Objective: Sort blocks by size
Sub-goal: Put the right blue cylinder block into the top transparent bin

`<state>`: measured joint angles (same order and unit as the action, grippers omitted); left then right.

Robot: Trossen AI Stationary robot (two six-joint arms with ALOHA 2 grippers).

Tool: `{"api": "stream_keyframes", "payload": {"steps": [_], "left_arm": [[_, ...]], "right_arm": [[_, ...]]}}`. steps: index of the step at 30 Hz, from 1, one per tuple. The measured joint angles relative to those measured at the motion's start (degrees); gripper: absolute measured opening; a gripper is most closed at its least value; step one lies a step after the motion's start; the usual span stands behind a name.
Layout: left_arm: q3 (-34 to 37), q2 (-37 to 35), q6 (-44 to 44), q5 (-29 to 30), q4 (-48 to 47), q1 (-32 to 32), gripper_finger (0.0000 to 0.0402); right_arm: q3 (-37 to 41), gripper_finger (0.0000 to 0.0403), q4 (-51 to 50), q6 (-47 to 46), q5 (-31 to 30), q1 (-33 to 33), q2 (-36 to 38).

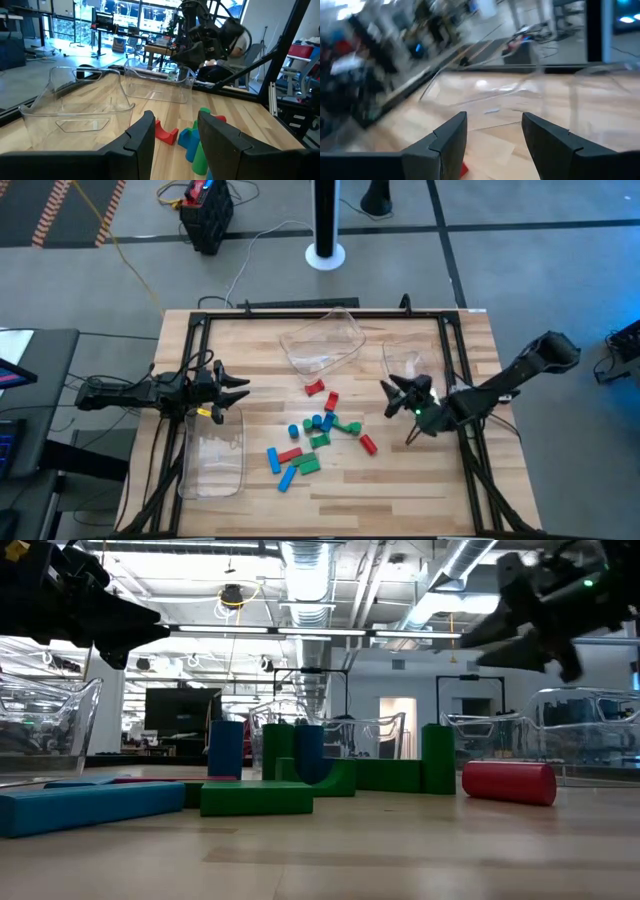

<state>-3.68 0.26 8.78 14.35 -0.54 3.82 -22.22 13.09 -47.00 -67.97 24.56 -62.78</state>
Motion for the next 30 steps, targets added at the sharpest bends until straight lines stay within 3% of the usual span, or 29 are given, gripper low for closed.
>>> {"api": "stream_keyframes", "payload": {"steps": [3, 5, 8, 11, 15, 22, 30], "left_arm": [[0.0, 0.0, 0.0, 0.0, 0.0, 0.0, 0.0144], [0.0, 0.0, 0.0, 0.0, 0.0, 0.0, 0.0144], [0.0, 0.0, 0.1, 0.0, 0.0, 0.0, 0.0144], [0.0, 0.0, 1.5, 0.0, 0.0, 0.0, 0.0144], [0.0, 0.0, 1.7, 0.0, 0.0, 0.0, 0.0144], [0.0, 0.0, 1.6, 0.0, 0.0, 0.0, 0.0144], [0.0, 0.0, 1.7, 0.0, 0.2, 0.0, 0.0144]], "right_arm": [[-0.5, 0.0232, 10.0, 17.2, 12.6, -4.9, 0.0], [-2.4, 0.0232, 11.5, 25.2, 21.4, -7.4, 0.0], [-6.8, 0.0232, 7.5, 32.5, 32.4, -9.3, 0.0], [-11.9, 0.0232, -0.9, 36.3, 39.1, -9.0, -0.6], [-19.1, 0.0232, -11.2, 39.2, 42.6, -7.0, -3.2], [-30.3, 0.0232, -23.7, 42.6, 42.6, -3.7, -10.2], [-37.0, 0.0232, -29.3, 42.8, 42.7, -2.7, -19.7]]}}
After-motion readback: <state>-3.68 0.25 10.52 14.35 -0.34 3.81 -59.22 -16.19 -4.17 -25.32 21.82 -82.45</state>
